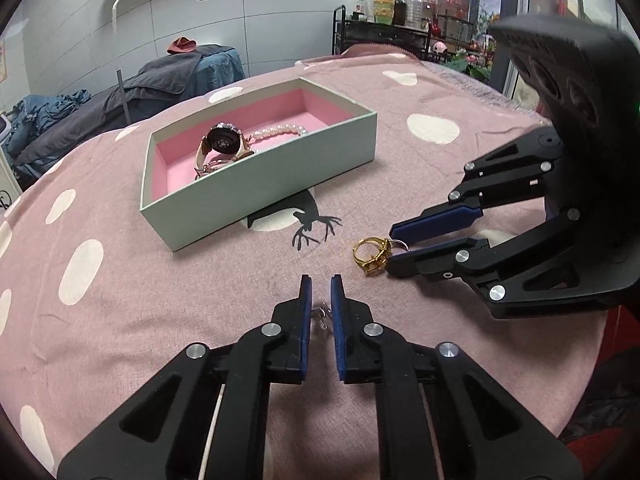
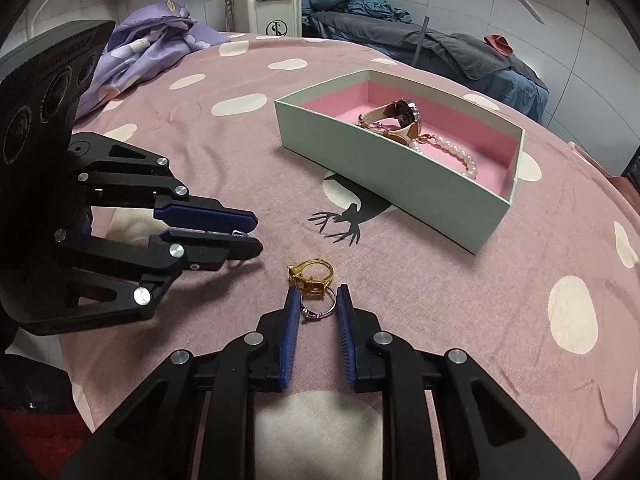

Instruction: Organize jewelry

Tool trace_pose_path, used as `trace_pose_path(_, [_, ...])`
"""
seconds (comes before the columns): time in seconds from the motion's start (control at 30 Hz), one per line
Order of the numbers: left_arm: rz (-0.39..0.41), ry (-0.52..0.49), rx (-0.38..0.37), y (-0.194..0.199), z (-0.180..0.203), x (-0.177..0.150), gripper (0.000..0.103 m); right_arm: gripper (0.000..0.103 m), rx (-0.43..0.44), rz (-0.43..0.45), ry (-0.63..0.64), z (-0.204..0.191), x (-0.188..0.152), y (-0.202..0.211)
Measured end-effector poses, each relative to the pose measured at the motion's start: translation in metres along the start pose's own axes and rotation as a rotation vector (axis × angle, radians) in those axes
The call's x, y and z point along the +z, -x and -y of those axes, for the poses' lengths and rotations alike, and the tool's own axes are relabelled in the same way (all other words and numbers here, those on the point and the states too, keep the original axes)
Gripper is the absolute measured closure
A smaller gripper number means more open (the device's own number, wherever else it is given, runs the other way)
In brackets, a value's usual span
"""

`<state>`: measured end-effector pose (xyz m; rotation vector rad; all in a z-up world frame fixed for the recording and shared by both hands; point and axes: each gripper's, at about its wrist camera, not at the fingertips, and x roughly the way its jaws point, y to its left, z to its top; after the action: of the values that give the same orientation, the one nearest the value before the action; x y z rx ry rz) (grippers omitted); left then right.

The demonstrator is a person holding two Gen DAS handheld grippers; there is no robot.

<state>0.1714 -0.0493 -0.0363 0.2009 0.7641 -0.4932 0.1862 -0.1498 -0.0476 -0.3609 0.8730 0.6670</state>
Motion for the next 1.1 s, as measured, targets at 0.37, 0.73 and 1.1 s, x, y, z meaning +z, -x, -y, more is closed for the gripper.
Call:
trace_pose_path(0.37, [0.035,0.036,0.006,0.019,-0.007,-0.002,0.093,0.085,-0.016,0.048,-0.070,0.012,-0.015,0.025])
trace_pose_path(0.73, [-0.011,-0.082,0.005,0.011,0.011,-0.004,0.043,0.085,-0.013,0.061,-0.095,0.015,-0.018,0.029])
trace_pose_path(1.1, [-0.066,-0.099,-0.028,-0.004,0.008,-0.009,0.092,0.085,-0.008,0.058,-0.093,0.015,-0.019,0.028])
